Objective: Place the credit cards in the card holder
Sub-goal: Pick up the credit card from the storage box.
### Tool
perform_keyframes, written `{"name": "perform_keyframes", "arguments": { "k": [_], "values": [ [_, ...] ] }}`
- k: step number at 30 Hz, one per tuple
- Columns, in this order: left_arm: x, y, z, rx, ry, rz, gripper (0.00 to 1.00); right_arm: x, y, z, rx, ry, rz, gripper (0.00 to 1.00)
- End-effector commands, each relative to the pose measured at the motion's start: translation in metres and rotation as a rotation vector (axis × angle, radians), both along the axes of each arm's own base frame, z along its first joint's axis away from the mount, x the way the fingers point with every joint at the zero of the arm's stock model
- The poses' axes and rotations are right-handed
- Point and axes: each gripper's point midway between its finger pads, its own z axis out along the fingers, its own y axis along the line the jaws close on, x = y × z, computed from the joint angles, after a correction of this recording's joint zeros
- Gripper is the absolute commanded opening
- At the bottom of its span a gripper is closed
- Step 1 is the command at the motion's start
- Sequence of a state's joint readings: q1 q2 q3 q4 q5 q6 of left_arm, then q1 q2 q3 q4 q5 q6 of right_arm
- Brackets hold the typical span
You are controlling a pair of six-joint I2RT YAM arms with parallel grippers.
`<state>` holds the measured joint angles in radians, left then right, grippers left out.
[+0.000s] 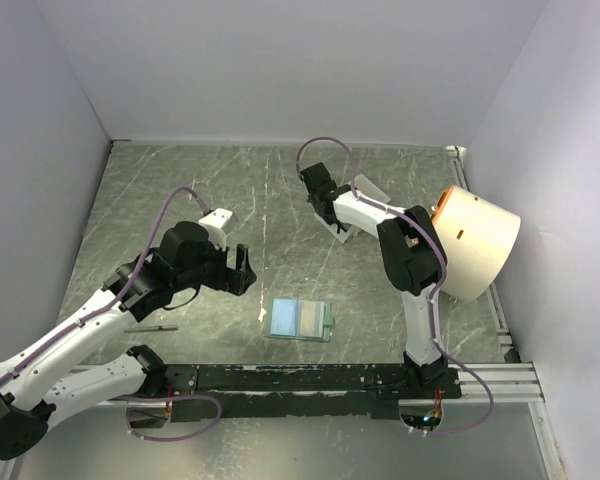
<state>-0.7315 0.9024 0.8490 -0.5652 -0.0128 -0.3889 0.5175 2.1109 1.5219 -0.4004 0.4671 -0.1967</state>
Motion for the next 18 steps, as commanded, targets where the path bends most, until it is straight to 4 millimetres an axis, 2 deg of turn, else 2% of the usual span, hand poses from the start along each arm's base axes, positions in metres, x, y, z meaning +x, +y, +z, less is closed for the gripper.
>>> {"name": "perform_keyframes", "arguments": {
  "k": [1, 4, 11, 18],
  "values": [
    [0.003, -0.003, 0.003, -0.022, -0.012, -0.015, 0.99, 0.004, -0.004, -0.014, -0.036, 0.008, -0.002, 0.26],
    [0.004, -0.003, 0.001, -0.019, -0.006, -0.016, 0.99, 0.005, -0.005, -0.011, -0.047, 0.001, -0.006, 0.23],
    [0.005, -0.003, 0.002, -0.029, 0.001, -0.021, 0.99, 0.004, -0.007, 0.009, -0.04, -0.023, -0.002, 0.0],
    [0.006, 0.0, 0.002, -0.032, 0.001, -0.008, 0.99, -0.005, -0.008, 0.025, -0.017, -0.02, -0.02, 0.0]
  ]
}}
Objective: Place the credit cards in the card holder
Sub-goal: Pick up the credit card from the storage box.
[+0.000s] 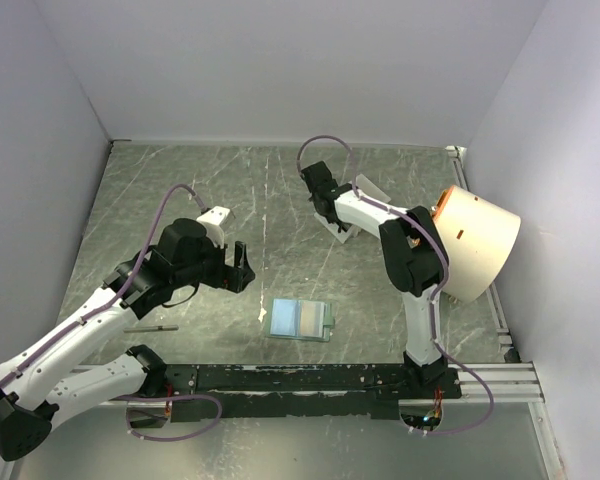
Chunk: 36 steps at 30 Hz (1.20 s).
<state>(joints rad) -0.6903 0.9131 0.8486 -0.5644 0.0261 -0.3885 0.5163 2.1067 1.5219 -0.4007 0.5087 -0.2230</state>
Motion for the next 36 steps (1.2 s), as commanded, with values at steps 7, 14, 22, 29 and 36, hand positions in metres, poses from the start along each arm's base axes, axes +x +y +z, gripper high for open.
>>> {"name": "perform_keyframes", "arguments": {
  "k": [7, 14, 22, 29, 36],
  "values": [
    [0.002, -0.002, 0.004, -0.03, -0.02, -0.015, 0.99, -0.013, -0.002, 0.056, 0.054, -0.057, -0.057, 0.0],
    [0.005, -0.002, 0.001, -0.032, -0.006, 0.007, 0.99, -0.033, 0.004, 0.084, 0.076, -0.103, -0.087, 0.0],
    [-0.007, -0.022, -0.002, -0.162, 0.118, 0.007, 0.97, -0.069, 0.018, 0.124, 0.212, -0.132, -0.111, 0.0],
    [-0.018, -0.049, 0.011, -0.367, 0.246, 0.015, 0.91, -0.128, 0.066, 0.165, 0.555, -0.12, 0.027, 0.0],
    [-0.02, -0.069, 0.026, -0.504, 0.298, -0.018, 0.8, -0.189, 0.099, 0.191, 0.918, -0.078, 0.142, 0.0]
  ]
}}
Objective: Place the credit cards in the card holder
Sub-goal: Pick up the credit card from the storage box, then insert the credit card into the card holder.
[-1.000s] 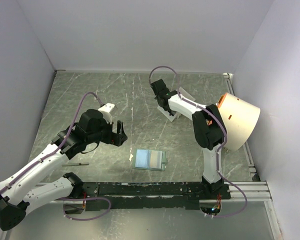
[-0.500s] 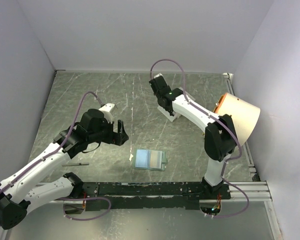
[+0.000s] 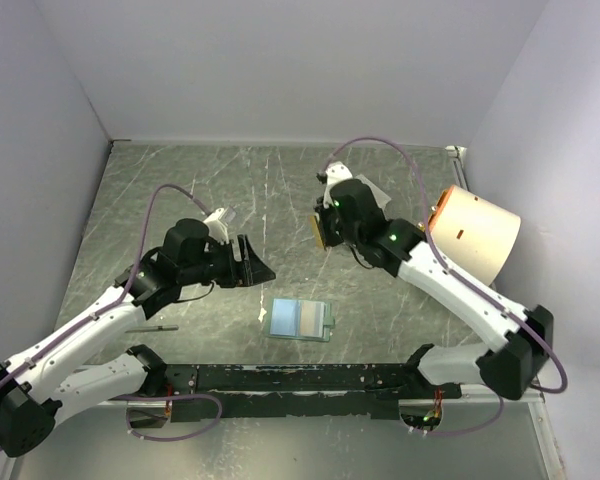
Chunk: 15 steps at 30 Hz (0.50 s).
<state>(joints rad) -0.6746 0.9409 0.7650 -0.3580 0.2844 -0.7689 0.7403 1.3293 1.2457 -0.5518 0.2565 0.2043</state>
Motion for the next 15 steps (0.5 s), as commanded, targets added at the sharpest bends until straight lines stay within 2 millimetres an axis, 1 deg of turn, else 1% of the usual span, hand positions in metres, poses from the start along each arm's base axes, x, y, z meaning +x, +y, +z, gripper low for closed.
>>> {"name": "perform_keyframes", "arguments": {
  "k": [1, 3, 5, 7, 8, 10, 11, 13, 14, 15],
  "values": [
    [0.0, -0.017, 0.017, -0.134, 0.029, -0.011, 0.79, -0.037, 0.029, 0.01, 0.29, 0.06, 0.091, 0.0],
    [0.005, -0.012, 0.01, -0.11, 0.025, 0.025, 0.75, -0.05, 0.029, 0.005, 0.355, 0.091, 0.085, 0.0],
    [0.007, -0.006, -0.002, -0.066, 0.037, 0.054, 0.73, -0.063, 0.031, -0.008, 0.409, 0.132, 0.098, 0.0],
    [0.006, -0.004, -0.017, -0.033, 0.062, 0.054, 0.7, -0.074, 0.032, -0.02, 0.453, 0.181, 0.098, 0.0],
    [0.004, -0.005, -0.024, -0.024, 0.077, 0.041, 0.64, -0.079, 0.034, -0.026, 0.476, 0.208, 0.099, 0.0],
    [0.0, -0.008, -0.037, -0.015, 0.101, 0.014, 0.49, -0.088, 0.038, -0.043, 0.513, 0.266, 0.1, 0.0],
    [-0.001, -0.009, -0.043, -0.012, 0.114, 0.006, 0.43, -0.091, 0.039, -0.05, 0.529, 0.29, 0.093, 0.0],
    [-0.003, -0.01, -0.057, 0.001, 0.139, -0.003, 0.38, -0.098, 0.042, -0.064, 0.56, 0.335, 0.079, 0.0],
    [-0.003, -0.01, -0.062, 0.006, 0.147, -0.007, 0.31, -0.101, 0.042, -0.071, 0.573, 0.355, 0.071, 0.0],
    [-0.005, -0.011, -0.067, 0.008, 0.157, -0.015, 0.21, -0.103, 0.043, -0.077, 0.582, 0.373, 0.064, 0.0]
  ]
}}
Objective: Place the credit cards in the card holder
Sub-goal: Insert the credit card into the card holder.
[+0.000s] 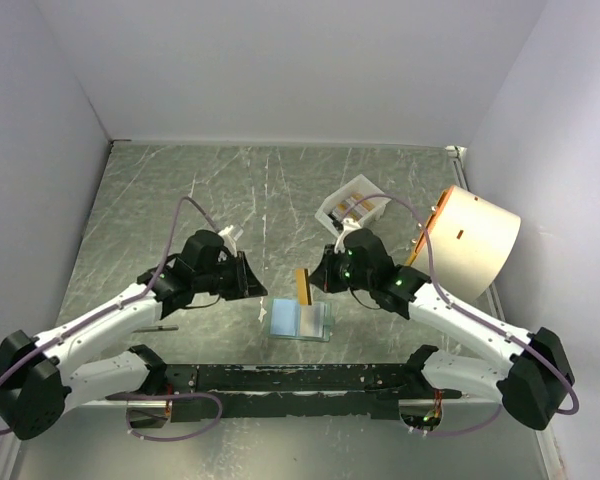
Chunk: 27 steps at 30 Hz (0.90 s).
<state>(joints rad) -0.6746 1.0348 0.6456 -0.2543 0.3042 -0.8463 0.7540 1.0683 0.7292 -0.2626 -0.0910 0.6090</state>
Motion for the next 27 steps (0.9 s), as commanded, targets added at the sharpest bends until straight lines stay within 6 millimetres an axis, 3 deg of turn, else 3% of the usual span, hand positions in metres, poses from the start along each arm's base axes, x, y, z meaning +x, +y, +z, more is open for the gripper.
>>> {"name": "perform_keyframes", "arguments": {
  "k": [1, 4, 14, 27],
  "values": [
    [-0.003, -0.006, -0.016, -0.018, 0.017, -0.044, 0.16, -0.012, 0.019, -0.004, 0.151, 0.085, -0.007, 0.0],
    [-0.006, -0.007, -0.034, -0.008, 0.052, -0.057, 0.07, -0.019, 0.017, -0.025, 0.154, 0.146, -0.038, 0.0],
    [-0.021, -0.008, -0.085, 0.004, 0.159, -0.09, 0.07, -0.025, 0.01, -0.053, 0.136, 0.214, -0.101, 0.0],
    [-0.037, -0.011, -0.111, -0.007, 0.224, -0.119, 0.07, -0.03, 0.0, -0.074, 0.123, 0.243, -0.147, 0.0]
  ]
}}
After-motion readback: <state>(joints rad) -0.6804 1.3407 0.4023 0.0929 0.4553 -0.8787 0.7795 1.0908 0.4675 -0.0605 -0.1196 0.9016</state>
